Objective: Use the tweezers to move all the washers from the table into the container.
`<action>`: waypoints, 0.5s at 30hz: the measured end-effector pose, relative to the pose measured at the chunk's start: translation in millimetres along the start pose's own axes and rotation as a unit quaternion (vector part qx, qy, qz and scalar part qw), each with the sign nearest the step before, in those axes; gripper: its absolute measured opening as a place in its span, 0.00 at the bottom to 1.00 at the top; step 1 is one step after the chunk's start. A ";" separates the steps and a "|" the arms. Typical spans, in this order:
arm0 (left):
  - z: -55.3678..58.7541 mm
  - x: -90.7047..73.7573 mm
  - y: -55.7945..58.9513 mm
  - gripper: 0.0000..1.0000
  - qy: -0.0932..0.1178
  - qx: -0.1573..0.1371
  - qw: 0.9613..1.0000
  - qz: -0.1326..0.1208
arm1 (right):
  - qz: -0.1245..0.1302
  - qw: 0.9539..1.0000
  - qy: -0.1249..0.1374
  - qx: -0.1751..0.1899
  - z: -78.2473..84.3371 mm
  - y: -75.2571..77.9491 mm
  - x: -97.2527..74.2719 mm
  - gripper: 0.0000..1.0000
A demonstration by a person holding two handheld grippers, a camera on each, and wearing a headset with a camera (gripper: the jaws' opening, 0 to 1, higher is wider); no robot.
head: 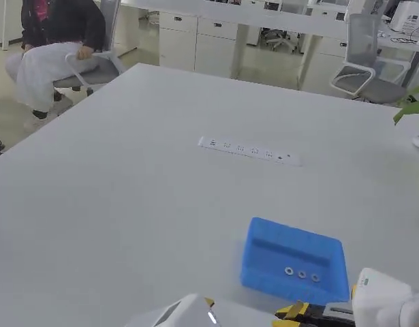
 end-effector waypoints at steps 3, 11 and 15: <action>-0.1 0.0 0.3 0.72 0.000 0.001 1.000 0.001 | 0.005 1.000 0.003 0.003 -1.4 5.4 -2.0 0.03; -0.7 -0.7 0.0 0.72 0.002 -0.001 1.000 -0.001 | -0.001 0.999 0.039 -0.006 -28.2 16.5 -21.4 0.03; -1.0 -1.1 -0.2 0.72 0.004 -0.002 1.000 -0.001 | 0.001 0.999 0.052 -0.012 -42.0 21.1 -30.0 0.03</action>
Point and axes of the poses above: the centre of the closed fingertips' face, and the gripper's own axes: x roughly forward along the fingers, y roughly to its right, z roughly out of its underside, the point moved 7 cm from there along -x, roughly backward along the fingers, and after that the axes turned 14 degrees about -y, right-handed, at the moved point
